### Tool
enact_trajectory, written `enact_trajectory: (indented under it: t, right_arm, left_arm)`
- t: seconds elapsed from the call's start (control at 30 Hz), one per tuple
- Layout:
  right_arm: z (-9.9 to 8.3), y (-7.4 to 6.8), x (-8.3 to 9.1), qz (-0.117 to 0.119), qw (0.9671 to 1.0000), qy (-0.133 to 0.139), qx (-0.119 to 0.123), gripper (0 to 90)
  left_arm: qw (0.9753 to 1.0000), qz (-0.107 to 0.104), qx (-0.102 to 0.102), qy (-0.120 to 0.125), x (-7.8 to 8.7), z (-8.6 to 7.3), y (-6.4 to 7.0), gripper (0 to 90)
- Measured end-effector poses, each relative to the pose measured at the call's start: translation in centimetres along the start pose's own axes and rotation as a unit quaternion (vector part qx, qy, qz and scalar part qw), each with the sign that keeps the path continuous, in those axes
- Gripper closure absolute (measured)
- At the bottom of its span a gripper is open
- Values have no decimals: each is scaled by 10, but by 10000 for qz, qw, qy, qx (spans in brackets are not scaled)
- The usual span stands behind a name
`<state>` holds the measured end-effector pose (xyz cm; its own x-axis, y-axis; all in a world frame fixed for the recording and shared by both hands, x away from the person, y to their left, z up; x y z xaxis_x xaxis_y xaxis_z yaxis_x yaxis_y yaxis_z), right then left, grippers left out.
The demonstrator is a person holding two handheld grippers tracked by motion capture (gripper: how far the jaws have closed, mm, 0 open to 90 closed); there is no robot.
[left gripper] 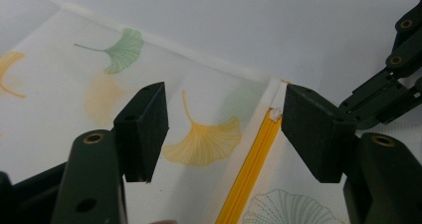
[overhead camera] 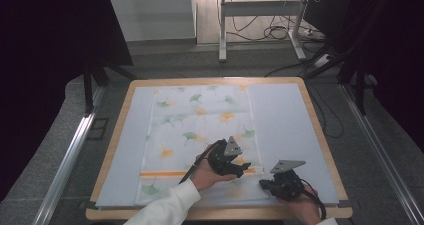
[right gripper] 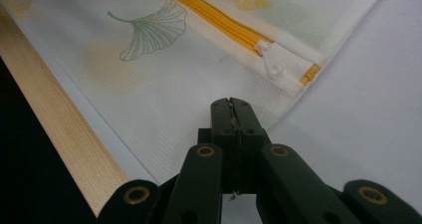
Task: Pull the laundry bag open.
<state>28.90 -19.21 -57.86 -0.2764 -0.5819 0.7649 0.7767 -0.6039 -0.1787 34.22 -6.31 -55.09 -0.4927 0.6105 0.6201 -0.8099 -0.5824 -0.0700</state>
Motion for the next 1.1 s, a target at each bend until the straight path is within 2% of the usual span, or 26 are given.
enact_trajectory:
  t: [0.23,0.37,0.43,0.47,0.57,0.6,0.8,1.03,1.1]
  right_arm:
    - [0,0,0,-5,10000,-15,19,888]
    - [0,-1,0,5,10000,-15,22,888]
    - [0,-1,0,2,10000,-16,24,889]
    - [0,-1,0,3,10000,-18,23,888]
    - [0,-1,0,5,10000,-19,18,888]
    - [0,-1,0,5,10000,-18,21,888]
    - [0,-1,0,15,10000,-22,13,888]
    - [-1,-1,0,31,10000,-21,10,888]
    - [-1,-1,0,36,10000,-23,8,888]
  left_arm:
    - [9999,-101,-88,-96,-12,1,8,367]
    - [9997,-199,-59,-111,-21,1,15,373]
    - [9993,-276,-155,-208,-23,0,16,374]
    - [9991,-349,-105,-211,-24,0,19,374]
    - [9988,-369,-173,-277,-26,0,19,374]
    - [9988,-384,-131,-266,-28,0,20,375]
    - [9975,-482,-341,-387,-34,3,25,377]
    - [9960,-559,-481,-512,-42,2,30,409]
    - [9960,-512,-477,-559,-44,0,30,440]
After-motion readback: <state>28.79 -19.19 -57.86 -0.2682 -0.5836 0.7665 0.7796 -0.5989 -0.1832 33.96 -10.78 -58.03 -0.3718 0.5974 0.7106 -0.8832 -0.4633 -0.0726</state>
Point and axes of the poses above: each handheld gripper's, and its own axes: x roughly backward along the jaws, z roughly out of its top, y roughly to its right, the point moved 8 cm from there along -x, roughly forward along the jaws, and after that the axes turned 5 degrees about z, right-handed, at the moved point
